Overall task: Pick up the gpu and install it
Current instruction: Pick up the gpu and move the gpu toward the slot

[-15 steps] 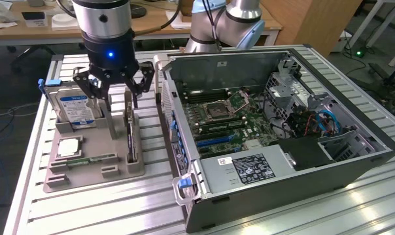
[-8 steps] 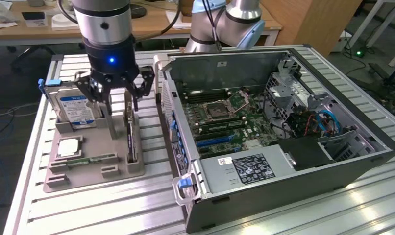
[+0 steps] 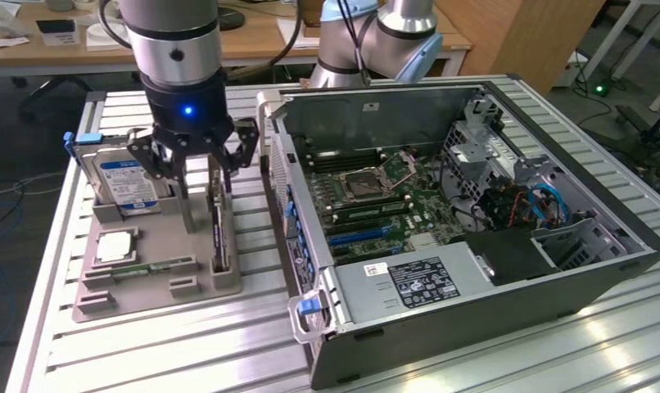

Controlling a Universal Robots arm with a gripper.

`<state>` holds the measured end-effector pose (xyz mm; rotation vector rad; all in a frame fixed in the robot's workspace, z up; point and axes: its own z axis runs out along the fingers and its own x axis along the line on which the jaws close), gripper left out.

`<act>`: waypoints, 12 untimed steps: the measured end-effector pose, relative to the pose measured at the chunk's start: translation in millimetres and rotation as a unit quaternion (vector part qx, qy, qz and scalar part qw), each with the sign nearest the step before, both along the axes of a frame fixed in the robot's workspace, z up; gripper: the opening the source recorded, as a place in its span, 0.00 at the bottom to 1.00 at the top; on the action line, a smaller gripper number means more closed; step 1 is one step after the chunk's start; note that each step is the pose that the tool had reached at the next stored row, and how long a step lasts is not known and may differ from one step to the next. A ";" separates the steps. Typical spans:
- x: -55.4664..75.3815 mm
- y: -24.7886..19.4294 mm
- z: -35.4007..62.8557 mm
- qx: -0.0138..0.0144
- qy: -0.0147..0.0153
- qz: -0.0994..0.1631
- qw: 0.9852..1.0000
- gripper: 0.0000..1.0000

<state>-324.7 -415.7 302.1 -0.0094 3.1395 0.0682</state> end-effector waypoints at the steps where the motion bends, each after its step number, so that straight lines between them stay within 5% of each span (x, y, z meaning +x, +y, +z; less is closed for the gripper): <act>1: 0.1 -0.1 -1.3 0.000 0.000 0.000 1.000 0.59; 12: 0.2 -0.9 -14.8 0.000 0.000 0.000 1.000 0.59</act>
